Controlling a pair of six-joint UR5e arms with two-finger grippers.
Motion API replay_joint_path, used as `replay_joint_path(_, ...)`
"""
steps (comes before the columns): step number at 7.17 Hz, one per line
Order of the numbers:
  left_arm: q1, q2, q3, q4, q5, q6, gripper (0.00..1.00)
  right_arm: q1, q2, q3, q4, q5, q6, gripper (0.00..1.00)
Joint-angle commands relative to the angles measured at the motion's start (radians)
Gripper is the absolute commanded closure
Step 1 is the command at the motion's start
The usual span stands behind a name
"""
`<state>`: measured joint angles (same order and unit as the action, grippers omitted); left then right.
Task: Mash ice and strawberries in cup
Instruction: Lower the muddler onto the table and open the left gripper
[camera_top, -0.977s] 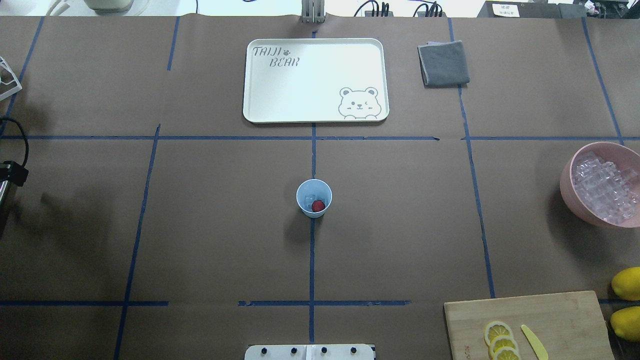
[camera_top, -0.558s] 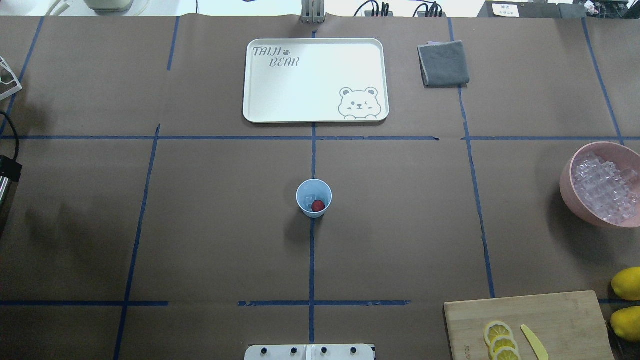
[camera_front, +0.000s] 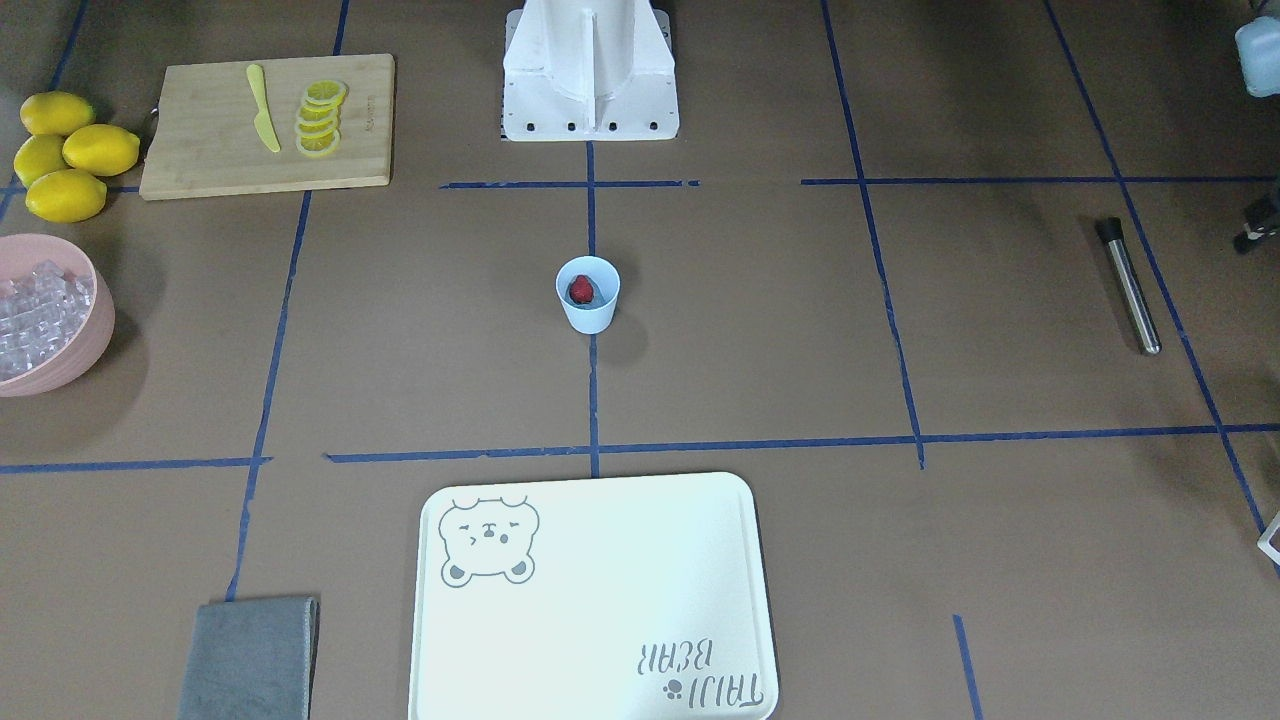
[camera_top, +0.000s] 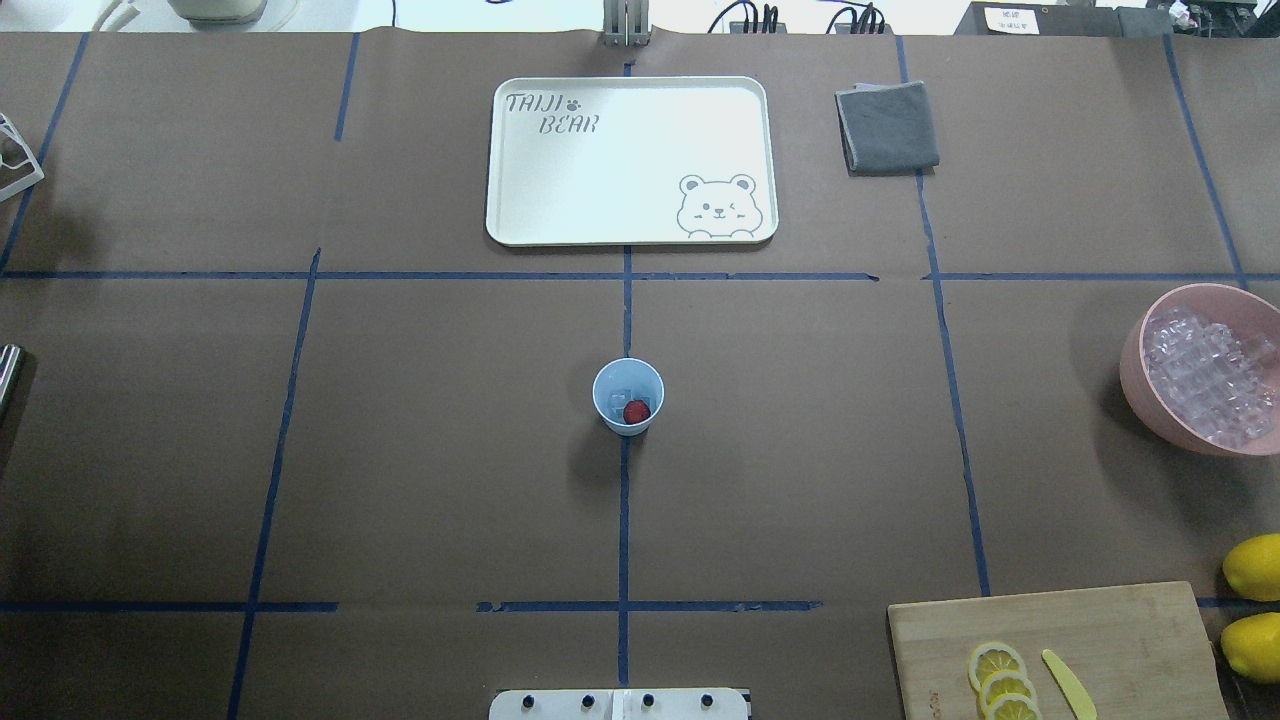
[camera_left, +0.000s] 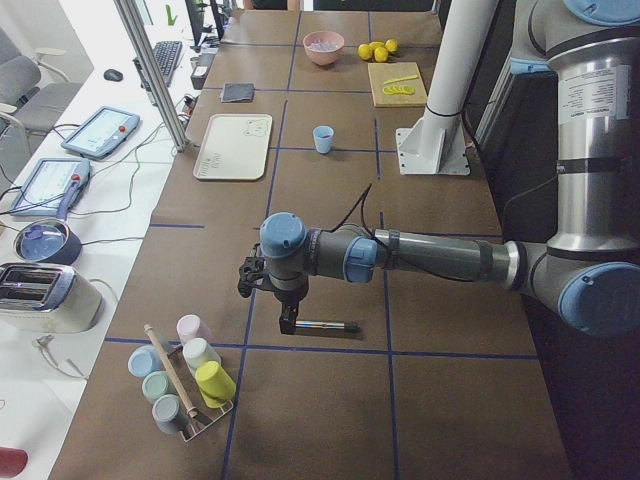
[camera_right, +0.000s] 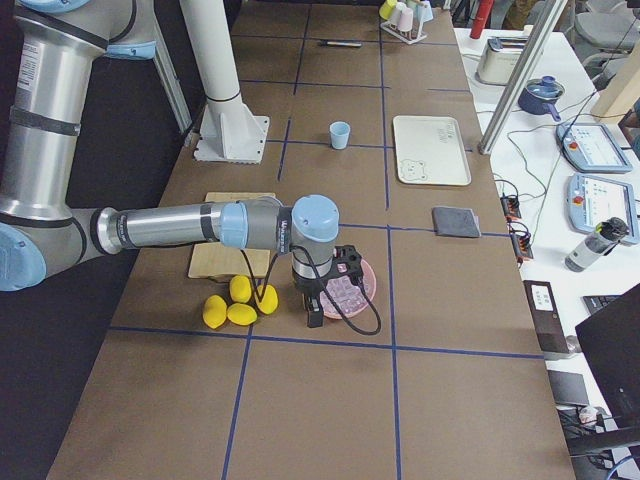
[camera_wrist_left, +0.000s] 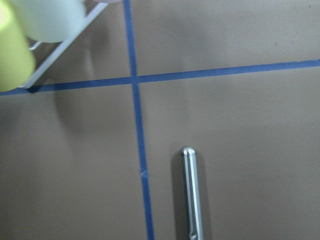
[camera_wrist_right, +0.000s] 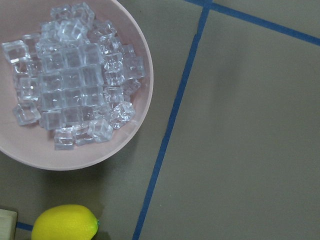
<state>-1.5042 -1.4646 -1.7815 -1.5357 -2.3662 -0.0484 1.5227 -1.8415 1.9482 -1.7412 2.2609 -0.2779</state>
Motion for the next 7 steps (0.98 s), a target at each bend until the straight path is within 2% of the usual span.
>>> replay_joint_path(1,-0.027,0.007,-0.045,0.115,-0.002,0.019,0.00,0.001,0.002,-0.026,-0.003,0.000,-0.006,0.00)
replay_joint_path(3,-0.031,0.062,-0.071,0.115,-0.002,0.071,0.00,0.002,0.010,-0.044,-0.003,0.003,-0.004,0.00)
replay_joint_path(7,-0.031,0.064,-0.072,0.112,-0.001,0.107,0.00,0.002,0.004,-0.040,-0.003,0.012,0.022,0.00)
